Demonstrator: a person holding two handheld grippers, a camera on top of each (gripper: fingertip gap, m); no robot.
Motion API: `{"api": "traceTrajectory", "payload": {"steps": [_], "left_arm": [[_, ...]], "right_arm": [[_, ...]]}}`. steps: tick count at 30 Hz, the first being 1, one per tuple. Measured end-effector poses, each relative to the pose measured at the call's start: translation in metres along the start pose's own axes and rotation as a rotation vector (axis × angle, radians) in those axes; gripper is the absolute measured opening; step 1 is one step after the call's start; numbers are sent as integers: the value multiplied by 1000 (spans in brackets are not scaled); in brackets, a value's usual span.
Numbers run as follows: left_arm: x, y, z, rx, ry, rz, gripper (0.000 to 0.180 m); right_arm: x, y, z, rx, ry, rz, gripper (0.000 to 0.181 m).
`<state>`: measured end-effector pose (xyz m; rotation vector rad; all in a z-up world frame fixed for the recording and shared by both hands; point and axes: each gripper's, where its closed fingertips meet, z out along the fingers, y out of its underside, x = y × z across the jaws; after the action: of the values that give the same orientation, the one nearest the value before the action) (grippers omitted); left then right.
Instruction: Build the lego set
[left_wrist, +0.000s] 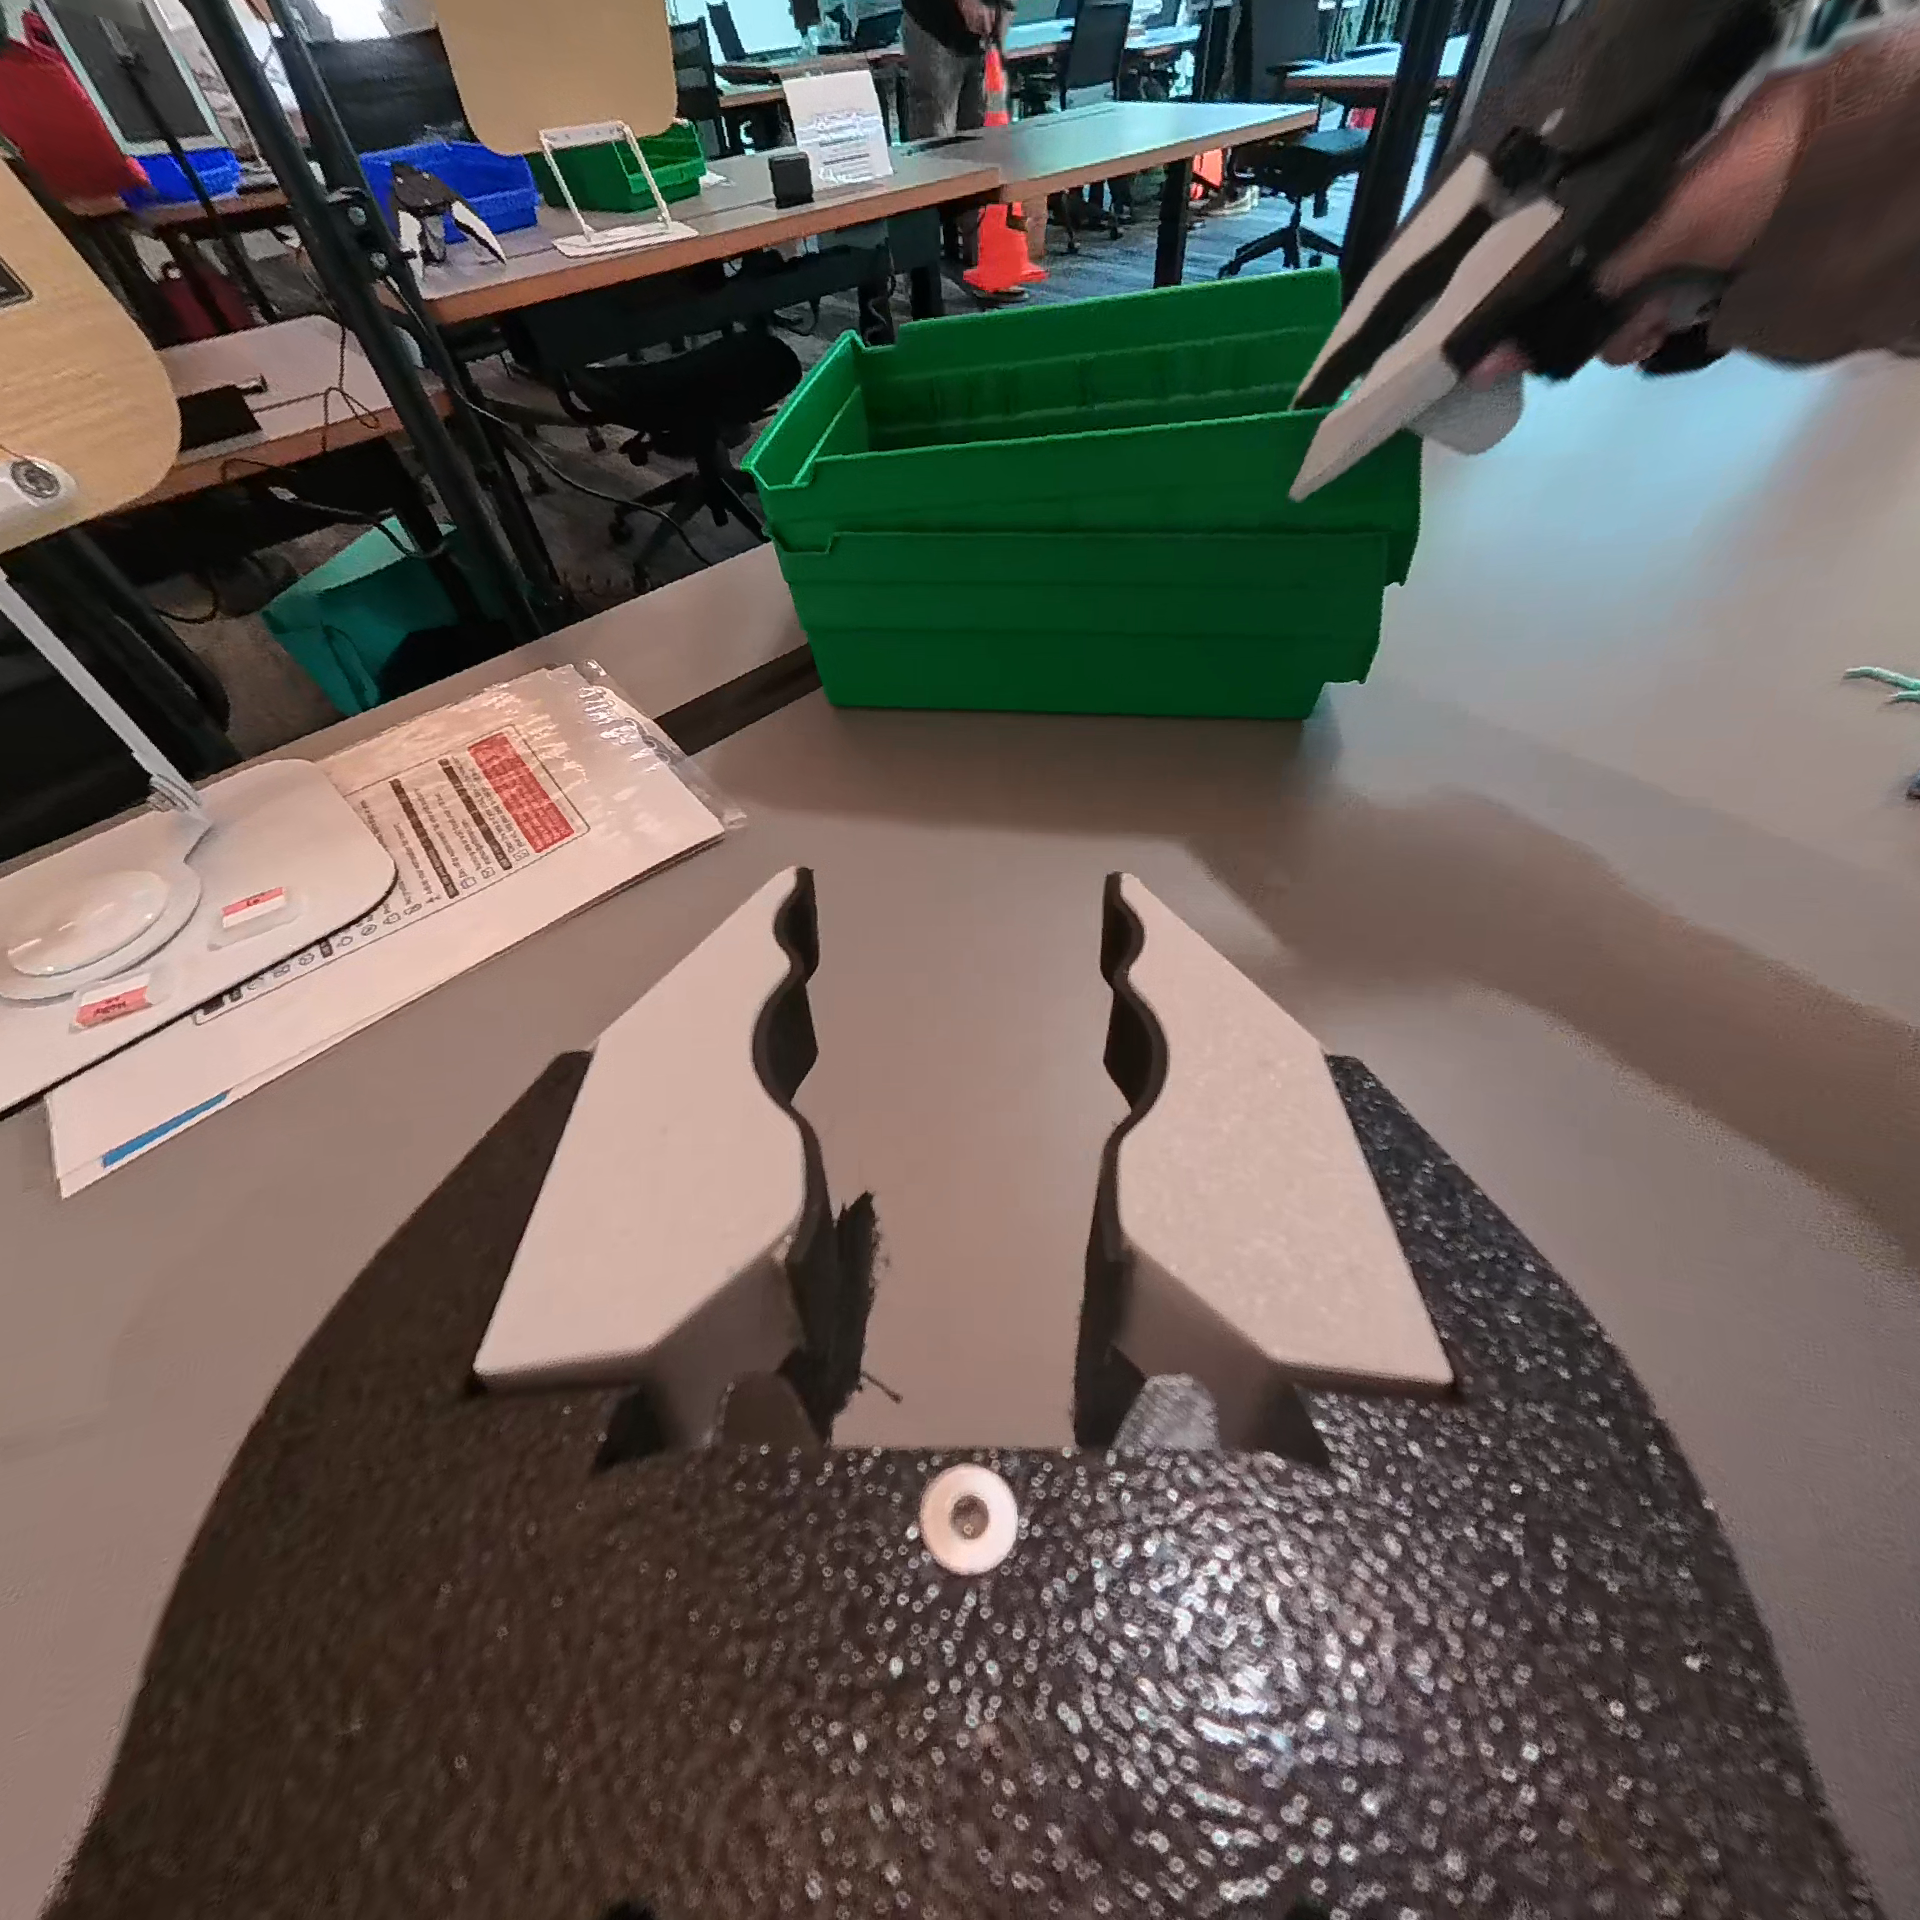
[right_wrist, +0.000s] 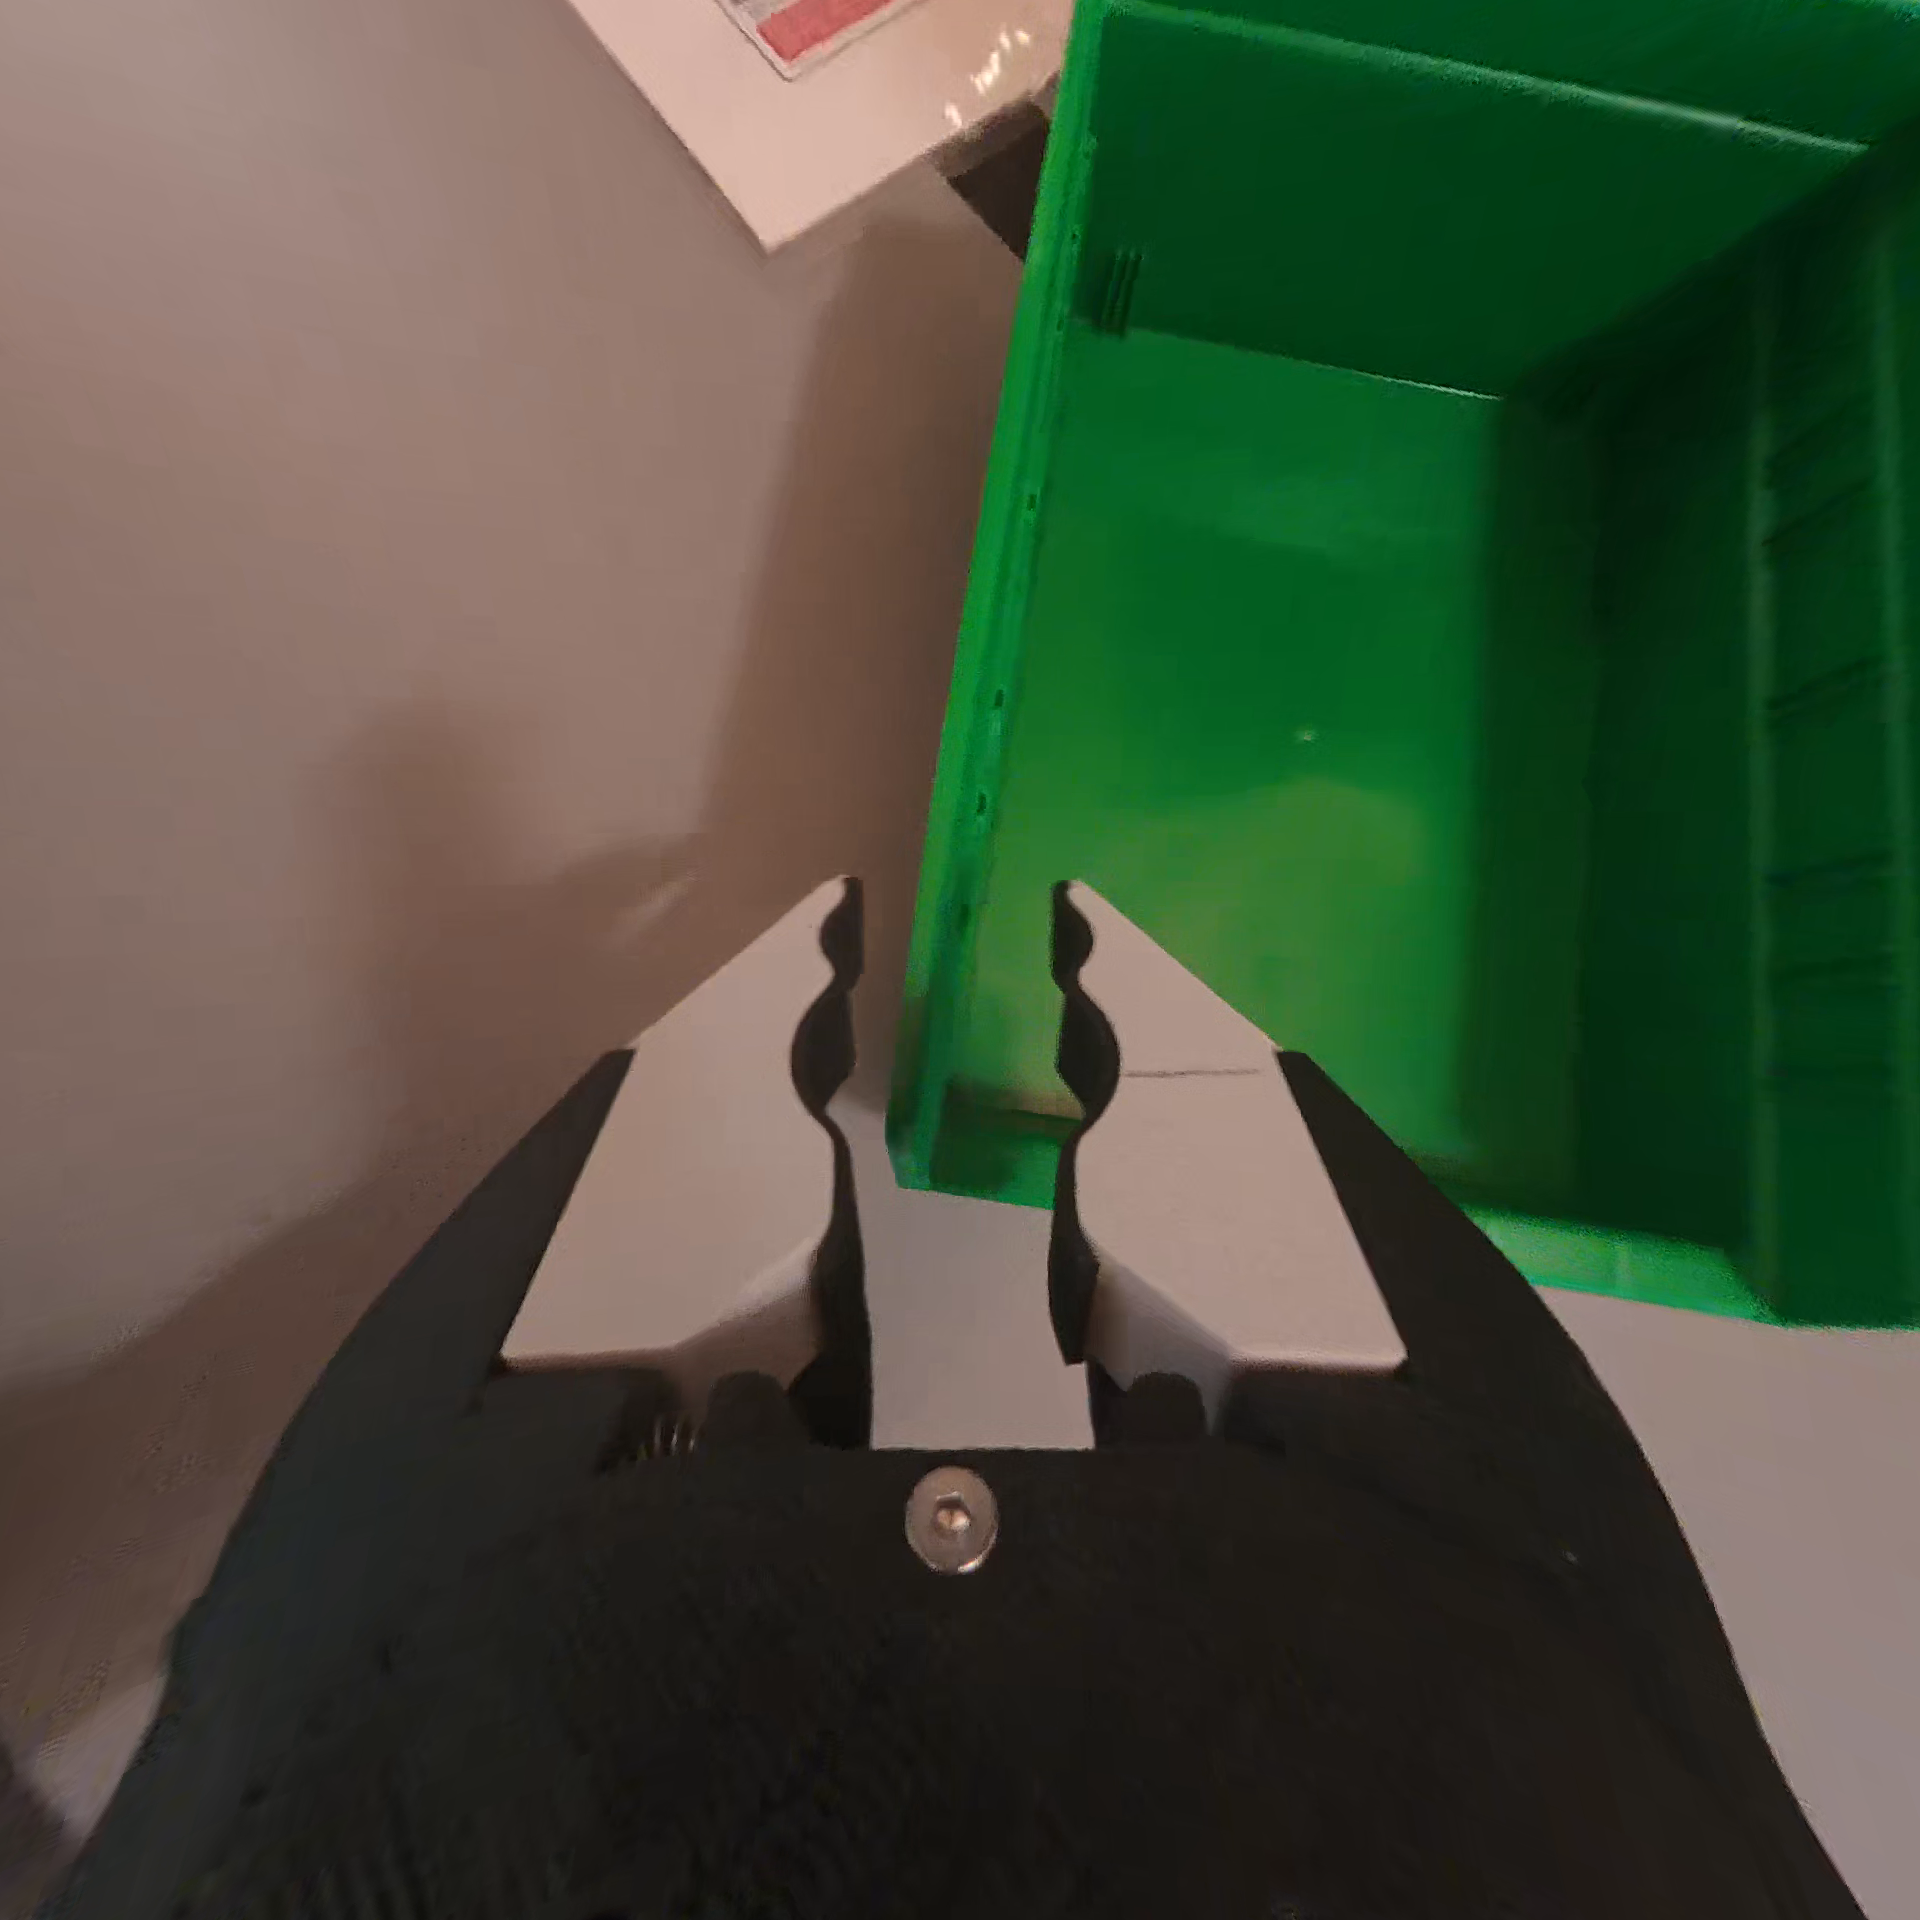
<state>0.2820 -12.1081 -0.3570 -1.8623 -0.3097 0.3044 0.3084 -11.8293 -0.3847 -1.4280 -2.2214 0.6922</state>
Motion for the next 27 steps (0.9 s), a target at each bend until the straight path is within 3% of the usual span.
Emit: {"api": "traceTrajectory", "payload": {"steps": [1, 3, 11, 15, 22, 24, 27], "left_arm": [[1, 1, 2, -5, 8, -5, 53], [4, 2, 4, -13, 21, 1, 53], [15, -1, 12, -23, 70, 30, 52], [20, 0, 18, -27, 98, 23, 51], [31, -24, 47, 3, 156, 57, 53], [23, -36, 57, 17, 111, 35, 57], [9, -51, 71, 9, 93, -95, 63]], "right_arm": [[-1, 4, 4, 2, 32, -54, 17], [0, -1, 7, 49, 114, -101, 3], [-22, -21, 2, 348, 265, -60, 2], [-30, -21, 12, 511, 270, 74, 3], [-57, -38, 26, 471, 251, 230, 5], [-88, -56, 35, 459, 145, 287, 17], [-128, -93, 16, 516, -2, 300, 61]]}}
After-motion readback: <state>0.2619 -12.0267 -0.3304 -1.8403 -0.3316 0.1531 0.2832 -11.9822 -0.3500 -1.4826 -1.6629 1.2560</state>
